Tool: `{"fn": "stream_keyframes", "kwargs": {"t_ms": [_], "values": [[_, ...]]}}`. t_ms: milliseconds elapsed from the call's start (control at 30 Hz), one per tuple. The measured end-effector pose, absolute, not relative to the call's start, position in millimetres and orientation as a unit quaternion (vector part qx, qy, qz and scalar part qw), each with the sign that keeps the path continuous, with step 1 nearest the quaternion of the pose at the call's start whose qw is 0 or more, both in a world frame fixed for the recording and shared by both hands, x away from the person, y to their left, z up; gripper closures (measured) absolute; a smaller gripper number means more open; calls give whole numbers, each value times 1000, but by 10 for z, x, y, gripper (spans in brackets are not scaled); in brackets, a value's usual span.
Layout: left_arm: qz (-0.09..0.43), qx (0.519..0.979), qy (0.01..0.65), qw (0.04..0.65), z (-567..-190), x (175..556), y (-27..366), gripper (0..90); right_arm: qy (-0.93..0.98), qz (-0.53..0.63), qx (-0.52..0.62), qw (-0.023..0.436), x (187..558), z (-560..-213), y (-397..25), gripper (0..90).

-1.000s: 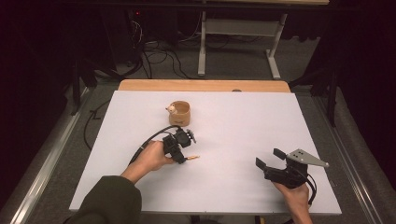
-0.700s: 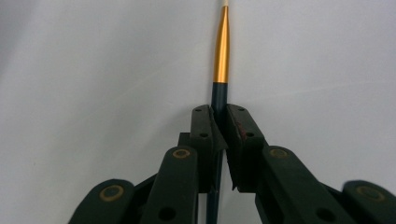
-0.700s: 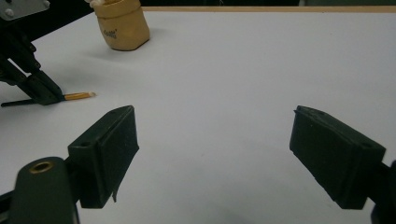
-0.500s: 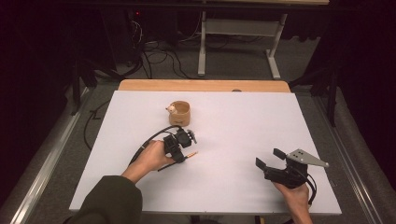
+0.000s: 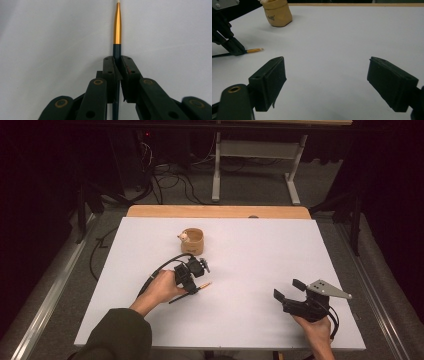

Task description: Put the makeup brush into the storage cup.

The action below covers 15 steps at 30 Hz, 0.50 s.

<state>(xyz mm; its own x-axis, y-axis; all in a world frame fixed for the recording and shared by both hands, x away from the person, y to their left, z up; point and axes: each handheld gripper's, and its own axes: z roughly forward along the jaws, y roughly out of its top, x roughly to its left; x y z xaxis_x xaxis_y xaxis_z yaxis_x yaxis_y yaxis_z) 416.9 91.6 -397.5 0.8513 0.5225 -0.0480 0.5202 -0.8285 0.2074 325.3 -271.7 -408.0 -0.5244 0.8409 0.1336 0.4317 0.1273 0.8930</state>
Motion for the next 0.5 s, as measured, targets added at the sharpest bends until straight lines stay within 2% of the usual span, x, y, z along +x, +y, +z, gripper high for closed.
{"fn": "stream_keyframes", "kwargs": {"t_ms": [500], "values": [[-1, 950, 285, 126, -3963, 4168, 1022, 828, 721, 492, 442, 208, 3253, -4082, -2714, 171]]}}
